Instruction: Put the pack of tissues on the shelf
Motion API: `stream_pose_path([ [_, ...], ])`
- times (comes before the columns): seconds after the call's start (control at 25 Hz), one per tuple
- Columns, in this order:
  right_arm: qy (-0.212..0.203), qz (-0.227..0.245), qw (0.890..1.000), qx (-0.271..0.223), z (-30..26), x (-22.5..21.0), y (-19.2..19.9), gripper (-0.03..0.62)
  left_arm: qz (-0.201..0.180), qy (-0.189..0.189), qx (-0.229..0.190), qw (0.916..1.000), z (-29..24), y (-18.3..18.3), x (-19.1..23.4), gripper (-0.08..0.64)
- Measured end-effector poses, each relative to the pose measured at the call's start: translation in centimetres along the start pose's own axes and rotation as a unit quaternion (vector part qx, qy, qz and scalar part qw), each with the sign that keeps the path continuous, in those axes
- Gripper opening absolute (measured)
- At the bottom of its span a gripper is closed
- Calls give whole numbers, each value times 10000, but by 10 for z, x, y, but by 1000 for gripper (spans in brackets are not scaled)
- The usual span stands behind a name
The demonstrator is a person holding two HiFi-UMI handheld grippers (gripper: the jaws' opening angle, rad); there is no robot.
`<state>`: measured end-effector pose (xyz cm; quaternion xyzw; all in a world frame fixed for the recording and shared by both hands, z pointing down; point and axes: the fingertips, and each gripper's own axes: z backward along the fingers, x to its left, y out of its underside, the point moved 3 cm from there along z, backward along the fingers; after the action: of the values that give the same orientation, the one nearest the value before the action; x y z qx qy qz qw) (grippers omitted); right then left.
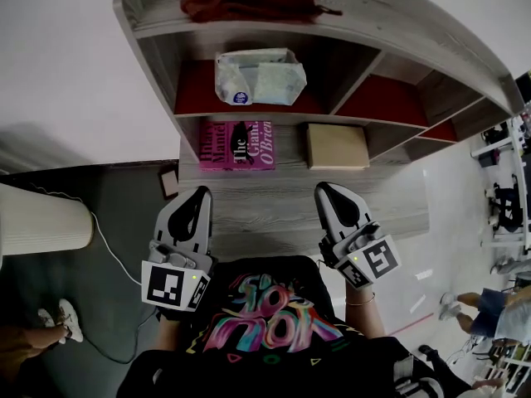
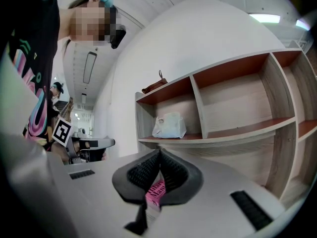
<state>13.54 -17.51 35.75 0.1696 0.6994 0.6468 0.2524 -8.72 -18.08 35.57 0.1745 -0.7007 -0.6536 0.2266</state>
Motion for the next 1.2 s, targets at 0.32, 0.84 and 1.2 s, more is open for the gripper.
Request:
stream_pose_path([
  [0.32,-22,-114,9999,-91,-7,0,-5,17,8,21,5,10000,-3,-2,5,25],
  [0.84,66,-170,9997,-163,-15,-1,-7,15,37,50,40,10000,-9,1,12,25],
  [1.2,154,-239,9994,-186,-14,-5,-7,15,57,65,54,9999,-13,2,13,25],
])
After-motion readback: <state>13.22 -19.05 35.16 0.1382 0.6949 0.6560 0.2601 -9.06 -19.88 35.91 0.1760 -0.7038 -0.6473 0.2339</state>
